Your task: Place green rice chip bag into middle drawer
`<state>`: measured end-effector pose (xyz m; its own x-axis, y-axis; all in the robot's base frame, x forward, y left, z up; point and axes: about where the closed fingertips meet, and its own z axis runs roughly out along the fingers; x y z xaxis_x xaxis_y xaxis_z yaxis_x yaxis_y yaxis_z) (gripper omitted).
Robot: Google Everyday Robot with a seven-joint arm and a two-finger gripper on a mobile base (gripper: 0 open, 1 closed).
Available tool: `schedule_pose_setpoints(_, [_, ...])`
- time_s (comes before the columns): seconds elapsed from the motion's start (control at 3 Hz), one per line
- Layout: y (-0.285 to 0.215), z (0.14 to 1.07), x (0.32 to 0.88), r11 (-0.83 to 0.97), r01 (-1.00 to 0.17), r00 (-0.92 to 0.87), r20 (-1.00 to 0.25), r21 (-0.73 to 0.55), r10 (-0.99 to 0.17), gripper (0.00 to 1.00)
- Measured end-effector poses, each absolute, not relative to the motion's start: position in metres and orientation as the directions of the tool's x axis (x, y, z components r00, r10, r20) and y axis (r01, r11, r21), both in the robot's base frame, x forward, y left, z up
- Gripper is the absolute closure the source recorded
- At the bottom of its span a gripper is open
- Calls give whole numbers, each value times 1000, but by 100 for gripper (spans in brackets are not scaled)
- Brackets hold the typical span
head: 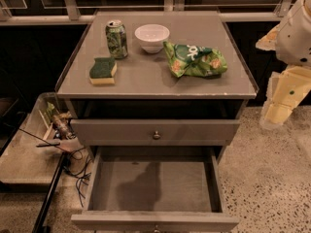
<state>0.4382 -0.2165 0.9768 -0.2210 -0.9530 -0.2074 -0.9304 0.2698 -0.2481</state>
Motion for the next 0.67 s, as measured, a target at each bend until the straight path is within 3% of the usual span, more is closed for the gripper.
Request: schedule_pose_setpoints(0.67, [-214, 982, 442, 254, -927, -198, -216, -276, -956, 0])
